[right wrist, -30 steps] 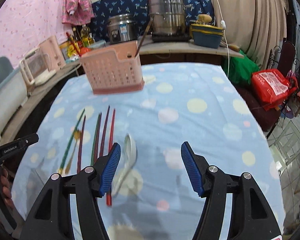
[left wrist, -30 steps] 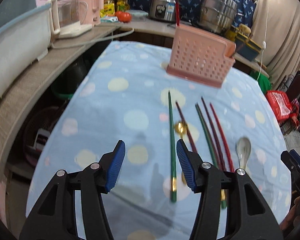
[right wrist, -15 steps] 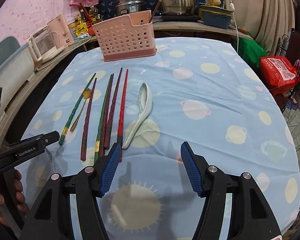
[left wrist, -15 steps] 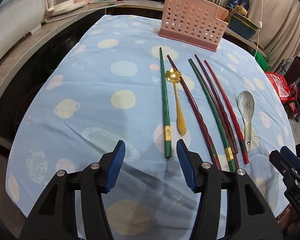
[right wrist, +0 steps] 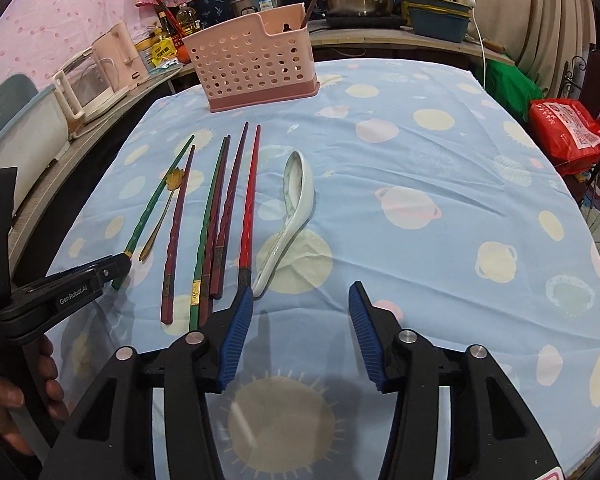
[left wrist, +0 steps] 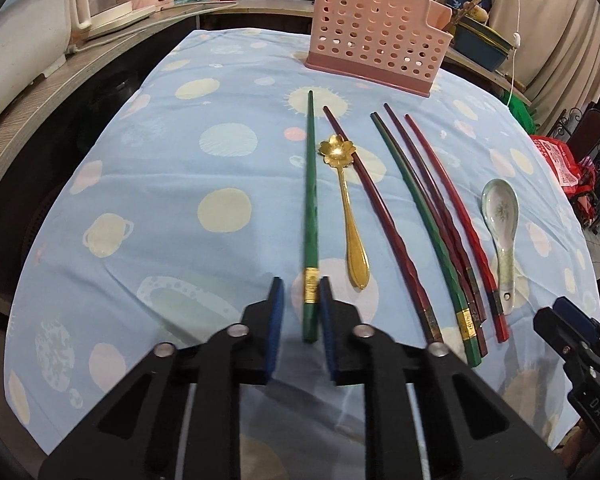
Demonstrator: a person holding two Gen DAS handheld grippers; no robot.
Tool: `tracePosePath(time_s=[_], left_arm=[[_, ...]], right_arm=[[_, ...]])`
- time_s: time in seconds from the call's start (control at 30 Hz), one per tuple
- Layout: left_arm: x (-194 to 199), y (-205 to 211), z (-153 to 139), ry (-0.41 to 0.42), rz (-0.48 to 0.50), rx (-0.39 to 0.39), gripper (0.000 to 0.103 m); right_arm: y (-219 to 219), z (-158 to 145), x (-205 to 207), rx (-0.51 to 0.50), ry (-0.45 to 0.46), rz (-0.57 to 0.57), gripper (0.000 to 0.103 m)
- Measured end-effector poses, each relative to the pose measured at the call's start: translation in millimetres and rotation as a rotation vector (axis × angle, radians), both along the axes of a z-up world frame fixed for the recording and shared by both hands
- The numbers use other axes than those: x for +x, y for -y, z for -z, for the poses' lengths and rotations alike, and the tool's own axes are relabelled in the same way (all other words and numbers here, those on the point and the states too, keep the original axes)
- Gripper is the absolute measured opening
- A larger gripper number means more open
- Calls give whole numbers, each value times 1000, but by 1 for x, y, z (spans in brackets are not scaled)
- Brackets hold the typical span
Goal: Organize utensils
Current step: 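Grasp the green chopstick with the left tool while the right tool grasps the white ceramic spoon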
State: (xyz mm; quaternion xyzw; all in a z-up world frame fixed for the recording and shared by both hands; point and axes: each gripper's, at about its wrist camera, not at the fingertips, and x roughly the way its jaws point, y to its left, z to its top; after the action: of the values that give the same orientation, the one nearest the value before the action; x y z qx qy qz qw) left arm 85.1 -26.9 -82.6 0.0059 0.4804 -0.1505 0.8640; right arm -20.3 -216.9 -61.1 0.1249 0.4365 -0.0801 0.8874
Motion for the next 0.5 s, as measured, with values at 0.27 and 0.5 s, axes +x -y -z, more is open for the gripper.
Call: tracePosePath(time_s=[0.27,0.5], left_arm=[[-3,4,2,-3,17,-10,7],[-3,5,2,-4,17,2,7]], right_arm=[[-3,7,24,46,-5,-8,31],[-3,15,39,53,-18,-1,22]])
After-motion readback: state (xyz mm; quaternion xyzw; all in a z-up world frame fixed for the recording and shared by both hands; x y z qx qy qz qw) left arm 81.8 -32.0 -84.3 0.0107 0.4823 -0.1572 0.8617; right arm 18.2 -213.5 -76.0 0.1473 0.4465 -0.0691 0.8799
